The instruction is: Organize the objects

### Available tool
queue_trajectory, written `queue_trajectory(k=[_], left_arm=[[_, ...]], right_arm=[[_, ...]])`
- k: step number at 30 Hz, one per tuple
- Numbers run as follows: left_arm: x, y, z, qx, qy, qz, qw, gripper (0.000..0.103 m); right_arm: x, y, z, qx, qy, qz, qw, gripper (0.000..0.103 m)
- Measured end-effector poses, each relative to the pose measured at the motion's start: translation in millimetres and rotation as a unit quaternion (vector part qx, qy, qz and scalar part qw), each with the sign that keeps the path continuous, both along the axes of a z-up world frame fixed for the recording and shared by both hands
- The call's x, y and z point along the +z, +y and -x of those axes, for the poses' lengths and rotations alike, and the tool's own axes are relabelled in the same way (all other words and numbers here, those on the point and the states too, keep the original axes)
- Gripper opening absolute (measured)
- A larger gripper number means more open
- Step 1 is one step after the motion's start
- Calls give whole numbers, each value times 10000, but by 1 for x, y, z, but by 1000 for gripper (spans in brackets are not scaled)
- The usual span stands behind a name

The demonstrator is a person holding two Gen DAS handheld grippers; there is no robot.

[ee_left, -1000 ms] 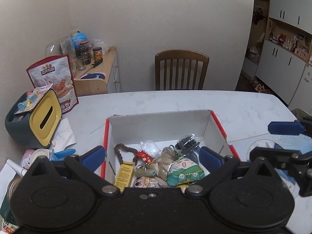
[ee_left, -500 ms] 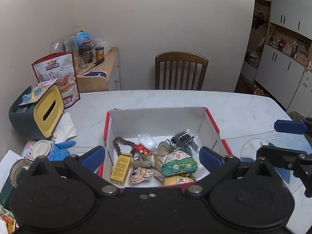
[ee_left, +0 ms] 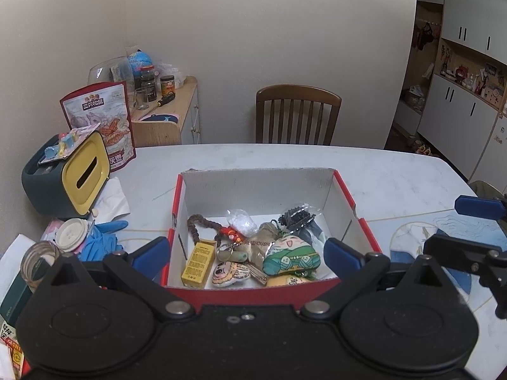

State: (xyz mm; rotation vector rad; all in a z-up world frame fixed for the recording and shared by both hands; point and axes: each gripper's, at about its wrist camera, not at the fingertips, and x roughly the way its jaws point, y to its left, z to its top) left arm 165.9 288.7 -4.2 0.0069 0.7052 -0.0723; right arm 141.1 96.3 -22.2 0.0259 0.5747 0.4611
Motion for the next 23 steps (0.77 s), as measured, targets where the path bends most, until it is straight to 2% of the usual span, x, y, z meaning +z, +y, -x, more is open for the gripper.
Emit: queue_trajectory(k=[14,23], left_arm=[[-8,-10,5,-22,56,-47,10000,103],[-10,-32,2,58,117,-127,9998,103]], right_arm=[[-8,-18,9,-177,91,-12,9998,103],[-17,-61,6,-395,161,-84,9991,103]])
